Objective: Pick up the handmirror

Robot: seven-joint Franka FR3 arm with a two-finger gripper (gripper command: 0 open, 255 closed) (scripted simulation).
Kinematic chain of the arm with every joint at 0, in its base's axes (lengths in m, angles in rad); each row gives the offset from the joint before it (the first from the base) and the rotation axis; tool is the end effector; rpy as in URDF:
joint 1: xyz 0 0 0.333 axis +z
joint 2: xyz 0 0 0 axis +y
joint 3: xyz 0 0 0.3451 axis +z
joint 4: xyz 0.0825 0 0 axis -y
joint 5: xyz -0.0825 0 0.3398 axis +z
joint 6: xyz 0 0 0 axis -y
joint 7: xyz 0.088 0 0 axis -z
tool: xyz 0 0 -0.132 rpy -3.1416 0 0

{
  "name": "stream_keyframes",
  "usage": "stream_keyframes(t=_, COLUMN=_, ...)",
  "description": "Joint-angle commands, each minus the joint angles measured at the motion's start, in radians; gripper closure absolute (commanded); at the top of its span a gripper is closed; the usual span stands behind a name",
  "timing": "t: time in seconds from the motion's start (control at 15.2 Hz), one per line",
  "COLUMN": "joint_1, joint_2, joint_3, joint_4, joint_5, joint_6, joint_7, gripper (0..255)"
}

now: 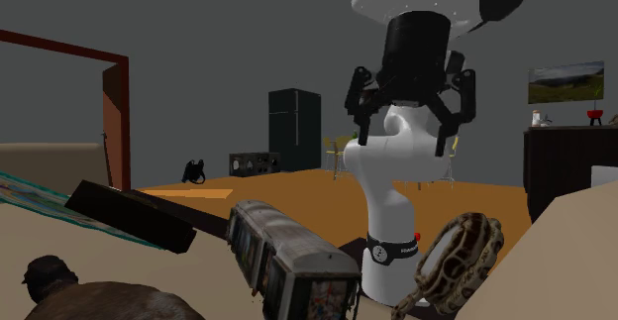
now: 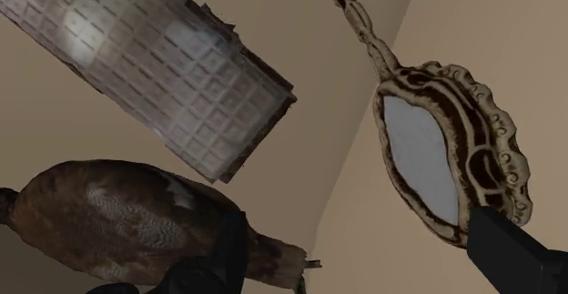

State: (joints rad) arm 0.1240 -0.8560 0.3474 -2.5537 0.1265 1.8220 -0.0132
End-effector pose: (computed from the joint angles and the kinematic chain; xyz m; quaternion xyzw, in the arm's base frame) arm 0.2126 0.1481 0.5233 0.9807 0.1769 0.0589 0.0587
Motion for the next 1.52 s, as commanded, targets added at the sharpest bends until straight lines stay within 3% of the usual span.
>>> stream_keyframes(t=0.0, joint_1=0.027, joint_2=-0.002, joint_3=0.059, joint_4=-0.033, joint_5=0.007, joint_6=0.033, joint_7=0.026, gripper=0)
stream_keyframes(t=0.33, joint_1=0.081, joint_2=0.04, joint_3=0.218, joint_4=-0.084, joint_5=0.02, joint_6=0.123, joint_7=0.098, gripper=0)
stream_keyframes(t=0.99, joint_1=0.084, joint_2=0.075, joint_3=0.266, joint_4=-0.165, joint_5=0.041, joint_6=0.236, joint_7=0.122, gripper=0)
stream_keyframes(t=1.06, joint_1=0.084, joint_2=0.079, joint_3=0.271, joint_4=-0.164, joint_5=0.042, joint_6=0.239, joint_7=0.127, gripper=255)
stream_keyframes(t=1.45, joint_1=0.101, joint_2=0.05, joint_3=0.263, joint_4=-0.19, joint_5=0.05, joint_6=0.234, joint_7=0.123, gripper=255)
